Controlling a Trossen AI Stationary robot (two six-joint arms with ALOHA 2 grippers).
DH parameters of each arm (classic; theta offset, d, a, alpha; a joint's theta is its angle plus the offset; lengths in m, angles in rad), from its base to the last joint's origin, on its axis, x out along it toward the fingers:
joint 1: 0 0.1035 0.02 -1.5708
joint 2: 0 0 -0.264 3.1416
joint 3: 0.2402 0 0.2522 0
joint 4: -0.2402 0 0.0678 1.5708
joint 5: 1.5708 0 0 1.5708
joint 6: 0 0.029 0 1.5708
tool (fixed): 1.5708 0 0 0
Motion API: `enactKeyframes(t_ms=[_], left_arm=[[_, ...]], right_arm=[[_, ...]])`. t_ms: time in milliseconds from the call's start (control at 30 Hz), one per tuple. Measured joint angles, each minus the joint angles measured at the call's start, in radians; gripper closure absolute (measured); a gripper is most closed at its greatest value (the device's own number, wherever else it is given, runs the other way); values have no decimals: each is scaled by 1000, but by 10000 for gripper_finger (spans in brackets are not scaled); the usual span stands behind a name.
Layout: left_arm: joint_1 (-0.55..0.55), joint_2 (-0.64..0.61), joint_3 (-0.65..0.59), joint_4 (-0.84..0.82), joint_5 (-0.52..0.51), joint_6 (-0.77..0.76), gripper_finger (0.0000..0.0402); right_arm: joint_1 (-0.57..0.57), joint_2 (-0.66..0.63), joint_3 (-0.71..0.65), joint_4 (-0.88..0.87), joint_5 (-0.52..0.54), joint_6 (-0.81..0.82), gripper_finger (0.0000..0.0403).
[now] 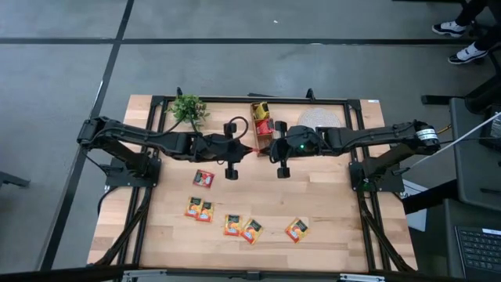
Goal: Pick & Place Tea
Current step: Put the red tea bag into the middle section of the wooden organizer
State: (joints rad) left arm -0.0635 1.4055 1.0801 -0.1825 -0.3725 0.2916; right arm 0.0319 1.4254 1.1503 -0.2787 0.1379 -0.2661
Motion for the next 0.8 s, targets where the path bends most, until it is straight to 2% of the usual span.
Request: enactKeyframes(t_ms=[133,300,400,500,800], left_arm=[[20,-1,0,-6,44,-99,356],[69,-40,0,-103,126,-225,308],[106,-85,0,-141,180,-249,278],[134,-132,0,-160,189,-253,255],[195,-255,0,-141,192,-253,239]], right_arm=[[0,0,0,-3,0,4,399],[-11,1,0,-5,10,-1,400],[-36,1,0,-13,10,-2,400],[-73,1,0,-51,11,-6,401],[-212,1,9,-180,-8,-135,401]])
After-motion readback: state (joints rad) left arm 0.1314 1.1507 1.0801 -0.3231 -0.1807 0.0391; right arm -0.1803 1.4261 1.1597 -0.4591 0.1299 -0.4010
